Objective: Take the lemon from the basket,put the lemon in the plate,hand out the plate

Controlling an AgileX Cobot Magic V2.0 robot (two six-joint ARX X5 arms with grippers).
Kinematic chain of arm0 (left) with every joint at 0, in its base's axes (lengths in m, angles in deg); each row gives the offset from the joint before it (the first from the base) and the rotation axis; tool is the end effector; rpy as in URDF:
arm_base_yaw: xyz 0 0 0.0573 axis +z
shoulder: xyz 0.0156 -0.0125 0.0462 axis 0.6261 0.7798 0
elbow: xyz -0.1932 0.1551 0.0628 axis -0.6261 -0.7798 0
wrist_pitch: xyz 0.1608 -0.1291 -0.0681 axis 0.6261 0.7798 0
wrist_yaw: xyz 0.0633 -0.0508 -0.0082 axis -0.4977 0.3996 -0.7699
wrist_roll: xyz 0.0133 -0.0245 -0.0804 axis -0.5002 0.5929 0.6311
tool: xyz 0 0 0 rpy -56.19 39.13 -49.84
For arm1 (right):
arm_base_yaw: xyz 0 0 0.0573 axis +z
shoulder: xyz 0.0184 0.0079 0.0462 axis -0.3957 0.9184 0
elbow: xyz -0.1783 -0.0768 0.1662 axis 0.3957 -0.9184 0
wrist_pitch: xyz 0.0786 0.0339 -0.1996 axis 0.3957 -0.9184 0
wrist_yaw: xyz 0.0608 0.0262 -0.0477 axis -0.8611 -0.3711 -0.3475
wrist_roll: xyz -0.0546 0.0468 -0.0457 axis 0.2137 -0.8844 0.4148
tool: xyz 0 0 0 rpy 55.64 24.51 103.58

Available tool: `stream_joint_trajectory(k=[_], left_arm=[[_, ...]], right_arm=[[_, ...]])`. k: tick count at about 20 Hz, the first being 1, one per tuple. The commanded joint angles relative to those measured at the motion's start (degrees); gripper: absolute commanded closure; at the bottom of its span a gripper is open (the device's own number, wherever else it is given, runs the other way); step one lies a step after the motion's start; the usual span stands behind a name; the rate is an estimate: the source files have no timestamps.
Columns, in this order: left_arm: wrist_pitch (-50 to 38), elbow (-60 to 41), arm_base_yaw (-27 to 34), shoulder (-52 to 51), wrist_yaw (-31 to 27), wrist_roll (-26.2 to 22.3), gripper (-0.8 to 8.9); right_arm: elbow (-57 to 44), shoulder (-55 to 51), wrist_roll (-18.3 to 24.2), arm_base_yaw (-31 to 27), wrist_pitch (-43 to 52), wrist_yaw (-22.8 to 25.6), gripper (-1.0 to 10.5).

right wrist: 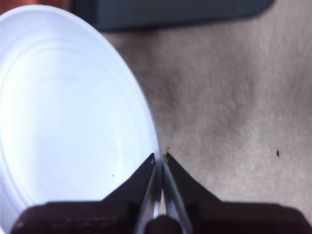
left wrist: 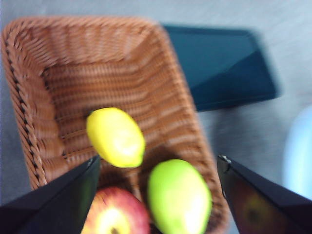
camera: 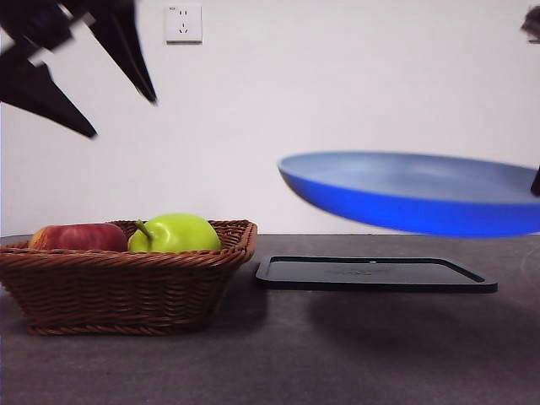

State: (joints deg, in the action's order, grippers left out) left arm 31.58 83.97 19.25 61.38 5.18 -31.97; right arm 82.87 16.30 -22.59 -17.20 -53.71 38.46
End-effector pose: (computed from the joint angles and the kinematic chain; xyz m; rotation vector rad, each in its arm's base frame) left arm 0.2430 -0.1043 0.2641 -0.2302 0.9333 -0.4114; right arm 0.1660 0.0487 0.2055 0.3339 1.0356 0.4092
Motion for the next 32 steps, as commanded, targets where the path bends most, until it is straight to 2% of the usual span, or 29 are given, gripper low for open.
stream_joint_trajectory(k=[1,7,10,17,19,20,22,23,26,29,30,32], left_arm=[[2.2,4.6,-1.7,6.7,-3.9,0.2,3.96],[2.4,9.4,-3.8,19.7,-5.6,2.7,3.96],[2.4,9.4,-4.4,24.1,-9.9,3.2,3.96],[-0.2,9.4,-4.5,29.4,-9.3,2.1,3.98],[-1.8,9.4,-4.5,29.4,-9.3,0.7,4.01],[-1.7,9.4,-4.5,29.4,-9.3,0.6,4.39],[-1.8,9.4,-4.5,29.4,-9.2,-0.1,5.84],[-1.9,9.4,-4.5,29.4,-9.3,-1.2,6.06],[-2.4,10.3,-3.6,27.5,-9.2,-2.3,6.09],[-1.7,13.4,-3.3,20.2,-8.7,-2.4,6.09],[-1.7,14.5,-3.4,17.1,-6.8,-3.3,6.09],[-2.6,15.3,-5.2,11.1,1.1,-3.6,6.09]], right_arm=[[0.7,-1.1,0.2,0.2,0.1,0.0,9.4],[0.7,-2.0,0.3,0.2,-2.1,0.0,9.4],[0.7,-2.0,0.2,0.2,-2.1,0.0,9.4],[0.7,-2.0,0.2,0.2,-2.0,0.1,9.4],[0.7,-2.0,0.3,0.2,-2.0,0.1,9.4],[0.7,-2.0,0.3,0.2,-2.0,0.1,9.4],[0.7,-2.0,0.3,0.2,-2.0,0.1,9.4],[0.7,-2.0,0.3,0.2,-2.0,0.1,9.4],[0.7,-2.0,0.2,0.2,-1.7,0.2,9.4],[0.7,-1.7,0.2,0.2,-1.3,0.1,9.4],[0.7,-1.3,0.0,0.2,-1.3,0.1,9.4],[0.7,0.5,-0.8,0.3,-1.3,0.0,9.4]])
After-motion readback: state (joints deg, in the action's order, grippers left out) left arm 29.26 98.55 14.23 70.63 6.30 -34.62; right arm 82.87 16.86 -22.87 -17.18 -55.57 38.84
